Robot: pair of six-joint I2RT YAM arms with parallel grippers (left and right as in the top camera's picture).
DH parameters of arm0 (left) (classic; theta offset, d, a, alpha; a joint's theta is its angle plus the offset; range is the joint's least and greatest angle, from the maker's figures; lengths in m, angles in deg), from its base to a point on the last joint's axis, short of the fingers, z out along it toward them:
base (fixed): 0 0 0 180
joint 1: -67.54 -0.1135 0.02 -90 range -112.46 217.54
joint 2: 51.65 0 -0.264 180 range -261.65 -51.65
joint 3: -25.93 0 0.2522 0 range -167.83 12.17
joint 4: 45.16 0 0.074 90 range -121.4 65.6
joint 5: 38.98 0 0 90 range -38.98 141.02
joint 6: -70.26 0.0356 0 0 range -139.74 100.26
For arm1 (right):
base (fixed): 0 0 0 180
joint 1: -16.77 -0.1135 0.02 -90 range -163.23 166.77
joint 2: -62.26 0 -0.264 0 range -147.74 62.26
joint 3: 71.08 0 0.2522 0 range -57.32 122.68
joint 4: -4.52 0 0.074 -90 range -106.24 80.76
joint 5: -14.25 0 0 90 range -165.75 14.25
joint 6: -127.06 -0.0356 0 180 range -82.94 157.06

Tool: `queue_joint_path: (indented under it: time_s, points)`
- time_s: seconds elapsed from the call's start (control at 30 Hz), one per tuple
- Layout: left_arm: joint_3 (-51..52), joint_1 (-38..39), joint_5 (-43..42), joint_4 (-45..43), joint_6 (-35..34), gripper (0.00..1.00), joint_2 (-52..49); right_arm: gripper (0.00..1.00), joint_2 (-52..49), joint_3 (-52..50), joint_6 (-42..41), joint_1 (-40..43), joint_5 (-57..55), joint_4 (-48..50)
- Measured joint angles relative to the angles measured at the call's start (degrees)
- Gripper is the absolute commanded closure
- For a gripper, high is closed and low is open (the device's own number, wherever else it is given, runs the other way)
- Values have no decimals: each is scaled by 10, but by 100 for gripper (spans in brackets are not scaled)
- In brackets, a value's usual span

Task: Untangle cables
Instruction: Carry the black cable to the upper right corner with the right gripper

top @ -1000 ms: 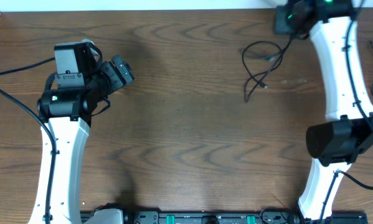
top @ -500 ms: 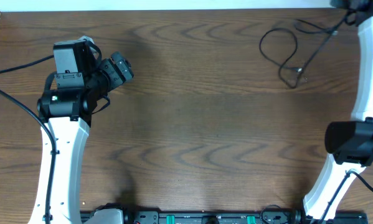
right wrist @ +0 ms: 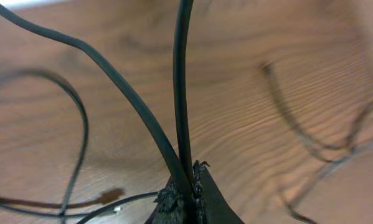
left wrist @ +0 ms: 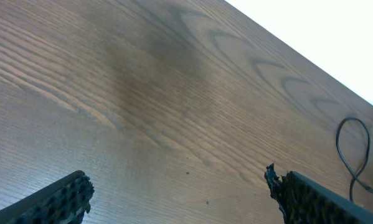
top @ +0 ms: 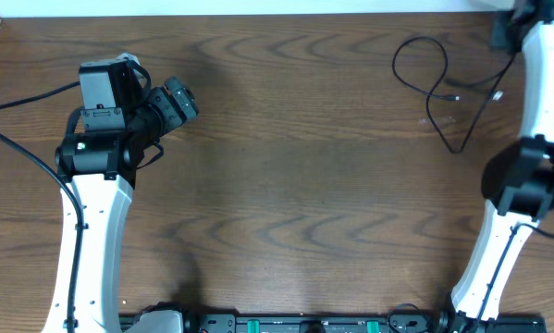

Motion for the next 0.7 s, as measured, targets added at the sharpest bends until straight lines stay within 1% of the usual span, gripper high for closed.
queue_joint_path:
  time_s: [0.03,0.07,0.1,0.17,0.27,0.4,0.57,0.7]
  points:
    - [0,0,0,0,0,4,0,70,-15,0,0,0,0,0]
    - [0,0,0,0,0,4,0,48,-26,0,1,0,2,0]
    - [0,0,0,0,0,4,0,36,-38,0,4,0,2,-1]
    - [0,0,0,0,0,4,0,24,-49,0,5,0,3,-3]
    - [0,0,0,0,0,4,0,18,-53,0,8,0,3,-4]
    - [0,0,0,0,0,4,0,17,-49,0,10,0,4,-10]
    - [0,0,0,0,0,4,0,20,-27,9,14,0,24,-51]
    - [0,0,0,0,0,4,0,25,14,18,29,-1,90,-105]
